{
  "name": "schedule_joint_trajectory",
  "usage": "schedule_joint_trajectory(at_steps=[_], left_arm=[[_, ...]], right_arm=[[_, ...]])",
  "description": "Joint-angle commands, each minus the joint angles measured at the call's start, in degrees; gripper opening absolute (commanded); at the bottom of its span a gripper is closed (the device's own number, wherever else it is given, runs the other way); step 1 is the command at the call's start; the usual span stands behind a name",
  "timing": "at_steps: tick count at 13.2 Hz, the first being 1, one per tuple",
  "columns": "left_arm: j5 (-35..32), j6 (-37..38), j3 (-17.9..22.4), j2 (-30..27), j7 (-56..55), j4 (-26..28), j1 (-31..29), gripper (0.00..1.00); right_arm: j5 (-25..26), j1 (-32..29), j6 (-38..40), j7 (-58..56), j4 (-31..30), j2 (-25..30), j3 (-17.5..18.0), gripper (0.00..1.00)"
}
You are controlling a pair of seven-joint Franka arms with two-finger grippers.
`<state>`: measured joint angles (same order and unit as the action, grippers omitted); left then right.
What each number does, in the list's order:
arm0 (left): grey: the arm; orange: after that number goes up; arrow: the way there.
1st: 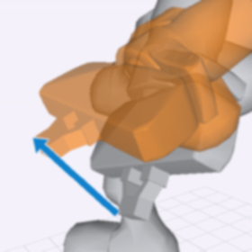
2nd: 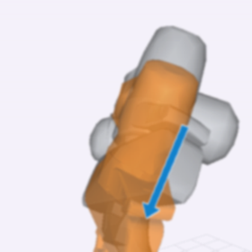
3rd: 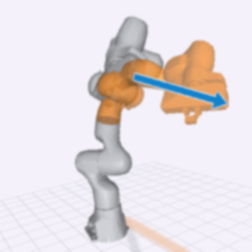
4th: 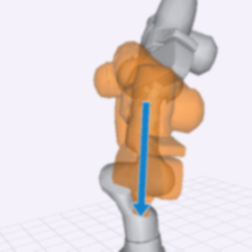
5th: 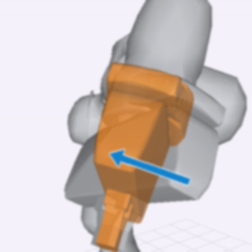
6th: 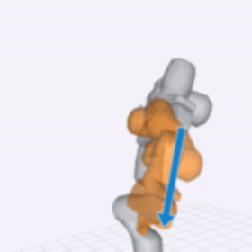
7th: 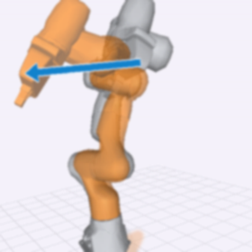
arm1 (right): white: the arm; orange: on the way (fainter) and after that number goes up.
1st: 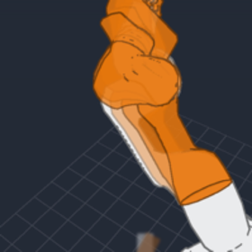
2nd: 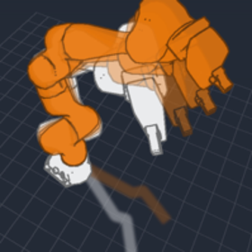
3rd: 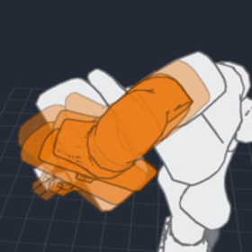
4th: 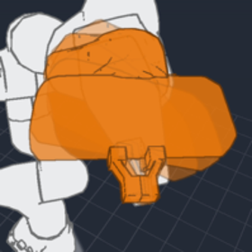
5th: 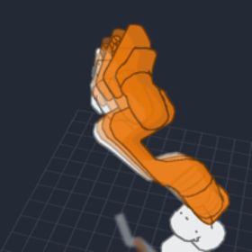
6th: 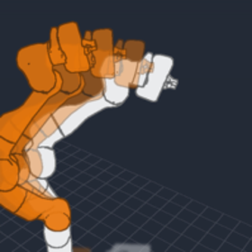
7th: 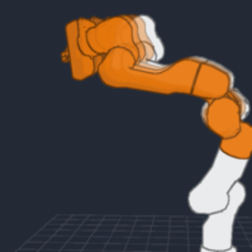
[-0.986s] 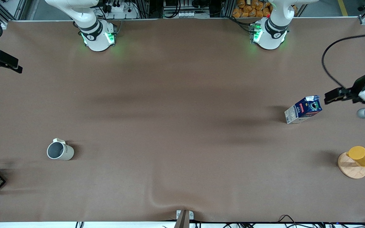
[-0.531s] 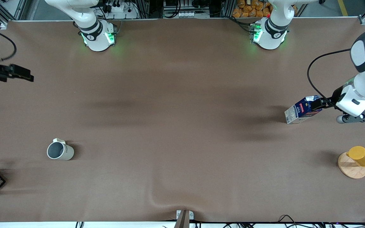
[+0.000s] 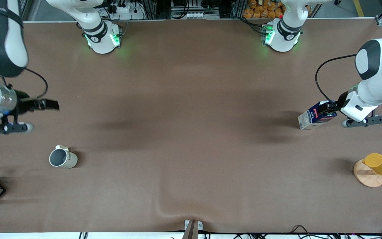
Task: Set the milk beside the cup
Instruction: 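Grasp the milk carton with the left gripper while the right gripper reaches the mug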
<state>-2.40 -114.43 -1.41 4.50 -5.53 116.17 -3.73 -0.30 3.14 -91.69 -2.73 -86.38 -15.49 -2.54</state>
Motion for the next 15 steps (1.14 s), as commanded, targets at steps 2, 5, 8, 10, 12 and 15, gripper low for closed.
schedule_joint_trajectory(at_steps=[2, 5, 8, 10, 12, 15], left_arm=[[-1.11, -3.24, -0.26, -2.03, -0.89, 4.15, -1.55, 1.00], [-1.11, -5.00, -0.26, -1.95, -0.89, 6.00, -1.55, 1.00], [-1.20, -6.59, -0.26, -1.77, -0.89, 7.32, -2.51, 1.00], [-1.20, -6.59, -0.26, -1.60, -0.89, 7.58, -2.69, 1.00], [-1.20, -6.77, -0.26, -1.42, -0.80, 7.85, -3.21, 1.00], [-1.20, -6.77, -0.35, -0.81, -0.80, 7.94, -3.22, 1.00]], right_arm=[[0.12, -0.68, -7.26, -3.75, 2.44, -9.44, -0.36, 1.00], [0.39, -2.52, -17.18, -18.92, 4.54, -16.74, -0.53, 1.00], [0.30, -4.98, -23.50, -30.46, 5.16, -21.94, -0.71, 1.00], [0.39, -5.42, -26.34, -36.44, 5.16, -22.91, -0.71, 1.00], [0.39, -5.25, -27.22, -37.26, 5.08, -23.44, -0.71, 1.00], [-0.05, -5.16, -26.61, -37.00, 3.59, -23.44, -0.62, 1.00]])
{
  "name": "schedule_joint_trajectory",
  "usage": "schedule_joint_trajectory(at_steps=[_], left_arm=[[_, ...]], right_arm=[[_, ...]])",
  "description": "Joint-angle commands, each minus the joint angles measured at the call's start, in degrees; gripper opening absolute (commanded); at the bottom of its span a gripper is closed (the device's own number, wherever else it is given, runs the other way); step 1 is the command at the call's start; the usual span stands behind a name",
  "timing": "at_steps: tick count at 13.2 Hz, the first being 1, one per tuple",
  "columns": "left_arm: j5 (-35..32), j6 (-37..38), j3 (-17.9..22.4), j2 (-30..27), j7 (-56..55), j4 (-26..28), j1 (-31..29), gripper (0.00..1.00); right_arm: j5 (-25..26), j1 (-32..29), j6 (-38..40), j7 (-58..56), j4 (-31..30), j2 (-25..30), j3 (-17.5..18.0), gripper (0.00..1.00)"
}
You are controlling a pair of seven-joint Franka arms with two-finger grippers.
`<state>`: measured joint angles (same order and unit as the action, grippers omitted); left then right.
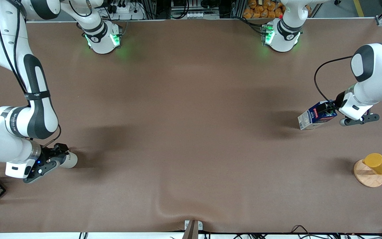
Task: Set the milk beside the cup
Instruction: 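Close the right gripper around the white mug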
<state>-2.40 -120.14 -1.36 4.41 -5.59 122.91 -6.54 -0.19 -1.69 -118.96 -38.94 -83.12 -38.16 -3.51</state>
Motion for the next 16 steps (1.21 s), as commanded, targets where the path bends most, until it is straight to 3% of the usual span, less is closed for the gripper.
schedule_joint_trajectory(at_steps=[1, 6, 12, 13, 14, 15, 16], left_arm=[[-1.20, -1.07, -0.31, -0.55, -0.74, 1.19, -0.40, 1.00], [-1.20, -1.07, -0.31, -0.11, -0.13, 1.19, -0.49, 1.00], [-1.29, -1.07, -0.31, 0.69, 0.05, 1.10, -0.84, 1.00], [-1.37, -1.07, -0.31, 0.69, 0.05, 1.19, -0.84, 1.00], [-1.29, -1.07, -0.31, 0.77, 0.05, 1.19, -0.84, 1.00], [-1.37, -1.07, -0.31, 0.77, 0.05, 1.19, -0.84, 1.00], [-1.37, -1.07, -0.31, 0.95, 0.05, 1.10, -0.93, 0.95]], right_arm=[[-0.16, -0.33, 0.84, -0.53, -0.03, -0.78, 0.34, 1.00], [-0.86, -0.50, 3.12, -0.17, -2.49, -1.21, 0.34, 1.00], [-1.13, -1.64, 0.14, 0.00, -2.40, -4.82, 0.43, 1.00], [-2.00, -1.65, -0.73, 0.00, -2.40, -4.91, 0.43, 0.90], [-3.40, -1.56, -0.74, 0.00, -2.32, -4.91, 0.43, 0.29], [-4.37, -1.73, -0.74, 0.00, -2.40, -4.91, 0.43, 0.00], [-6.21, -1.82, -0.83, 0.00, -2.40, -4.91, 0.43, 0.00]])
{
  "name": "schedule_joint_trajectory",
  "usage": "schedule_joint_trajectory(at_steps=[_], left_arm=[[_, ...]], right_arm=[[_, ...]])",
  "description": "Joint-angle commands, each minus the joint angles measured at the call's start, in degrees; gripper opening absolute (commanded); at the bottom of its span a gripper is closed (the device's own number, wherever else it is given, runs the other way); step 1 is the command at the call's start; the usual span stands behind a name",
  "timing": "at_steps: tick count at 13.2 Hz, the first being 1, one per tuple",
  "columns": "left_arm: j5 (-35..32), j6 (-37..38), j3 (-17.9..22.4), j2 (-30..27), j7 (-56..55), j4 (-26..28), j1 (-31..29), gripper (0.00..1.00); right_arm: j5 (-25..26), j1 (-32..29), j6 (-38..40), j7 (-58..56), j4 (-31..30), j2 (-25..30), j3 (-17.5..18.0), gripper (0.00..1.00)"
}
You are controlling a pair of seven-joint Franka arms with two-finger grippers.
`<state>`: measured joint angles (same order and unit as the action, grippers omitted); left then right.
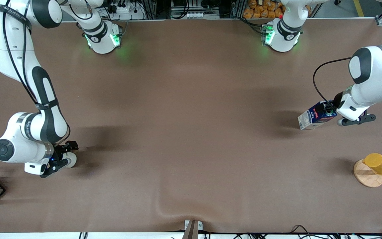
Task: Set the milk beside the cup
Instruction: 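Close the right gripper around the white mug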
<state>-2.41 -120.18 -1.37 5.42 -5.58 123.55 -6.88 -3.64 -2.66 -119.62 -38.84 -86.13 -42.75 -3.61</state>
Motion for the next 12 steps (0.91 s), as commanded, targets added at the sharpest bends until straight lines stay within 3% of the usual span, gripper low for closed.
schedule_joint_trajectory(at_steps=[1, 5, 9, 12], left_arm=[[-1.28, -1.02, -0.30, -0.06, 0.05, 0.47, -0.50, 0.88], [-1.37, -0.93, -0.30, -0.14, 0.13, 0.38, -0.50, 0.72], [-1.37, -0.23, -0.66, -0.23, -0.22, -0.24, -0.15, 0.67], [-1.37, -0.23, -1.27, -0.41, -0.13, -0.33, 0.03, 0.61]], right_arm=[[-3.22, -1.12, -0.18, -0.19, 0.61, -0.31, 0.54, 0.00], [-3.22, -1.12, 0.26, 0.51, 0.87, 0.03, 0.54, 0.00], [-3.22, -0.07, 1.48, 8.49, 0.96, 1.70, 0.62, 0.00], [-3.13, 2.82, 7.10, 15.26, 0.96, 3.63, 0.71, 0.00]])
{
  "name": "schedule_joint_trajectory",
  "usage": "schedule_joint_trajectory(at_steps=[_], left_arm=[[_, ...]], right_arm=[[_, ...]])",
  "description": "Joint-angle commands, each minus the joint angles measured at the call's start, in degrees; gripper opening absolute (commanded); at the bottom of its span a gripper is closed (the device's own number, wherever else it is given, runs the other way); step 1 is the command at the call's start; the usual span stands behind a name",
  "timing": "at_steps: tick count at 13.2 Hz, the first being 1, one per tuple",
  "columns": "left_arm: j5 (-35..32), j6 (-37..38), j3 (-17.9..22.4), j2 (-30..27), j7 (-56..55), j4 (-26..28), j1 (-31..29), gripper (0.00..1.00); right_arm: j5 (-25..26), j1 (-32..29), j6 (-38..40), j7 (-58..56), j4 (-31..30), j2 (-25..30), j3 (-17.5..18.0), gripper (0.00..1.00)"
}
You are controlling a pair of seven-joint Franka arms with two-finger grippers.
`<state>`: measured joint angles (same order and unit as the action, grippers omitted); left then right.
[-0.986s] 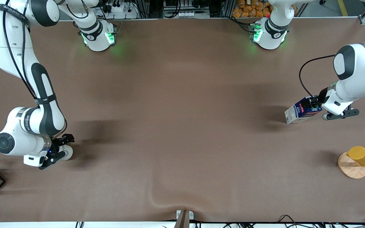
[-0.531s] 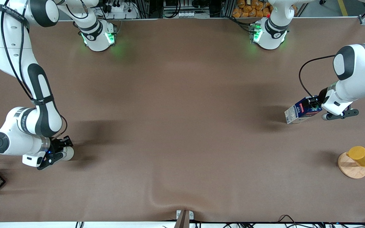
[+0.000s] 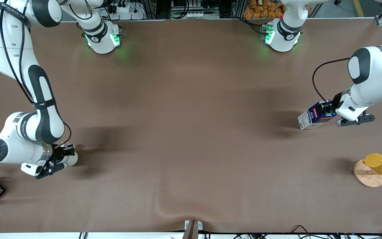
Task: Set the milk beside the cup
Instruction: 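Carry the mug toward the table center while the left gripper moves the milk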
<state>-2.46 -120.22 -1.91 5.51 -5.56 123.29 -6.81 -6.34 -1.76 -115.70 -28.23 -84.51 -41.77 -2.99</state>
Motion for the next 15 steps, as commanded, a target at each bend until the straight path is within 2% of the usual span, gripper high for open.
schedule_joint_trajectory(at_steps=[1, 2, 4, 8, 10, 12, 15], left_arm=[[-1.23, -0.11, -0.90, -0.50, -0.24, -0.16, -0.04, 0.58], [-1.32, -0.10, -0.99, -0.50, -0.24, -0.16, -0.04, 0.52], [-1.32, -0.10, -0.99, -0.59, -0.16, -0.25, -0.04, 0.46], [-1.32, 4.09, -1.42, -0.50, -0.68, -4.10, 0.13, 0.47], [-1.23, 7.35, -3.00, -0.50, -1.21, -7.00, 0.22, 0.47], [-0.54, 7.45, -3.53, -0.59, -1.12, -7.71, 0.22, 0.48], [-0.44, 7.63, -6.95, -0.59, -4.27, -9.82, 0.22, 0.48]], right_arm=[[-0.52, 3.06, 4.68, 7.72, -0.66, 3.53, 0.18, 0.00], [-0.52, 4.90, 6.26, 11.58, -0.66, 4.67, 0.18, 0.00], [-0.43, 9.64, 8.82, 18.79, -0.66, 6.70, 0.09, 0.00], [-0.95, 17.82, 11.46, 33.83, -0.57, 7.85, 0.97, 0.00], [-2.97, 20.90, 11.73, 38.67, -0.48, 7.76, 0.97, 0.00], [-4.47, 24.07, 11.73, 43.92, 0.39, 7.76, 0.88, 0.00], [-4.56, 30.56, 11.11, 58.16, 1.80, 6.88, 0.88, 0.00]])
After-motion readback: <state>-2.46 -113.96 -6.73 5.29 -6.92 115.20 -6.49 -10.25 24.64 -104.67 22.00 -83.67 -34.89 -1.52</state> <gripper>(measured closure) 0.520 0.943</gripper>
